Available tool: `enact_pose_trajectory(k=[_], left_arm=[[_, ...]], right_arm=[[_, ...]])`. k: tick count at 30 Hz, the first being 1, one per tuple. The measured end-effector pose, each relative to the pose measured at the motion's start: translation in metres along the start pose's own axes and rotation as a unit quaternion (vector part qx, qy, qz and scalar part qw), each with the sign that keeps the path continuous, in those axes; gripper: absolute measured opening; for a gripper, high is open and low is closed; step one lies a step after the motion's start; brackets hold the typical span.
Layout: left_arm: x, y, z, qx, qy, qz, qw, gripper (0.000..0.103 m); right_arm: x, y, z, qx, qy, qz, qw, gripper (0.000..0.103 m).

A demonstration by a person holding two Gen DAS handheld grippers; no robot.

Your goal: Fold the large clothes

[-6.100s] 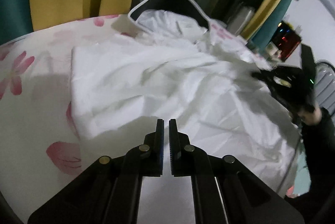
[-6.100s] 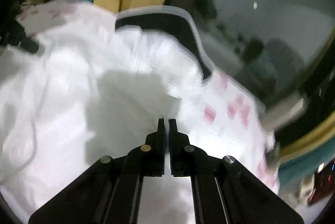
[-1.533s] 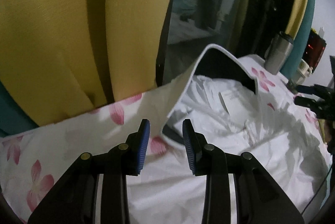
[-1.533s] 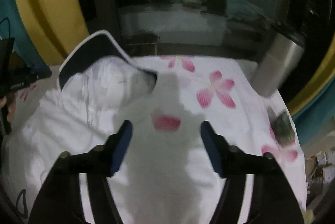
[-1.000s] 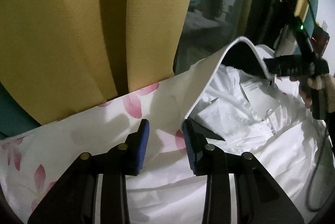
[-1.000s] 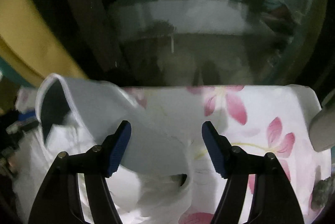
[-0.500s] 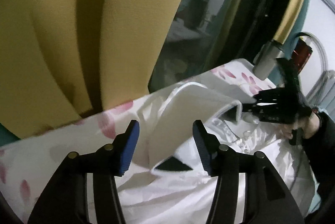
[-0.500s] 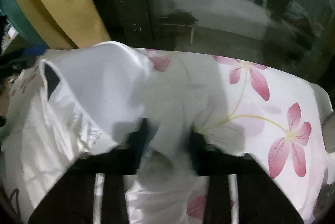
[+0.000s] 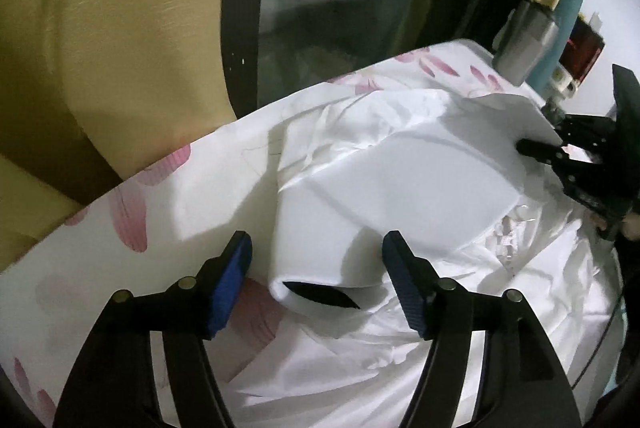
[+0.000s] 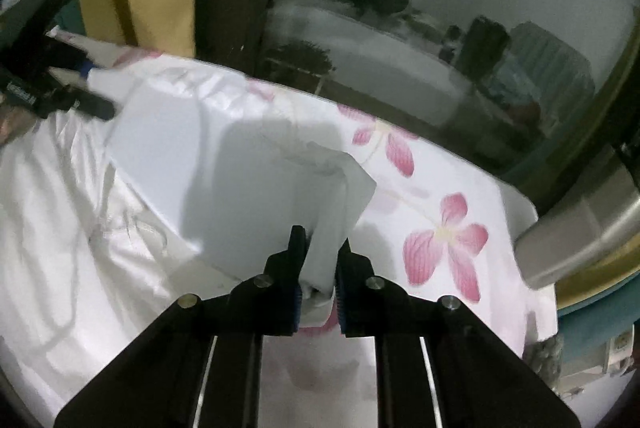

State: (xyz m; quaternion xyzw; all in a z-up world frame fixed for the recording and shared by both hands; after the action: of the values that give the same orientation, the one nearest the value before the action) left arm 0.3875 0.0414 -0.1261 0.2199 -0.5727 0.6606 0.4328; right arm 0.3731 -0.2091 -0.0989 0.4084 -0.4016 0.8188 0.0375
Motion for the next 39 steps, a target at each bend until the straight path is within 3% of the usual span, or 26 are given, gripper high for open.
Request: enact_pose_trajectory(k=[4,6,10,11,13,15,17,23,27,32,39], left_arm=[[-0.005,-0.001,0.003,-0.017,-0.004,0.0,0.9999,0.071],[-0.004,-0.002,0.002,-0.03,0.004,0.002,0.9995,0.059],[-0.001,-0.008,0.008,-0.047,0.002,0.01,0.9988,0.03],[0.001,-0.009,0.008,-0.05,0.001,0.014,0.9987,0.025],[0.007,-0.009,0.009,-0.058,-0.001,0.023,0.9981,0.021],[0.011,-0.009,0.012,-0.068,-0.007,0.034,0.9971,0.019],[0.014,-0.011,0.014,-0.074,-0.018,0.043,0.9962,0.015],[0.035,-0.009,0.025,-0.098,-0.025,0.093,0.9905,0.013],[0.05,0.0,0.045,-0.135,-0.043,0.123,0.9823,0.013],[0.052,0.019,0.063,-0.172,-0.059,0.129,0.9748,0.016],[0.057,0.04,0.066,-0.166,-0.055,0.117,0.9776,0.021]], right_arm=[[-0.01,-0.009,0.015,-0.057,-0.07,-0.014,0.996,0.019],[-0.017,-0.013,0.03,-0.098,-0.114,-0.028,0.988,0.027],[-0.049,-0.018,0.055,-0.164,-0.187,-0.067,0.966,0.056],[-0.055,-0.019,0.059,-0.175,-0.202,-0.072,0.961,0.057],[-0.063,-0.024,0.065,-0.192,-0.242,-0.07,0.948,0.057],[-0.06,-0.028,0.057,-0.177,-0.257,-0.072,0.947,0.055],[-0.057,-0.031,0.042,-0.155,-0.26,-0.079,0.95,0.016],[-0.021,-0.038,0.02,-0.088,-0.171,-0.03,0.981,0.012],[0.019,-0.05,0.003,-0.002,-0.042,0.046,0.998,0.011],[0.037,-0.039,-0.045,0.117,0.085,0.097,0.985,0.011],[0.064,-0.009,-0.062,0.13,0.165,0.152,0.966,0.011]])
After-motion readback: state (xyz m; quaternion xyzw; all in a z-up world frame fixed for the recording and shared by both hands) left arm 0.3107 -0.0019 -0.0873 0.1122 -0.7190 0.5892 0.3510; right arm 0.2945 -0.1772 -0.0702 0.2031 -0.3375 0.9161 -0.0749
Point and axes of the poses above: each gripper's, at about its wrist camera, not at the fingertips, and x roughly against the way its jaws point, z to its right, y to its underside, the point moved 2 cm from there along -x, roughly the way its jaws point, and after that the axes turned 8 degrees about y, right-handed, at the moved point
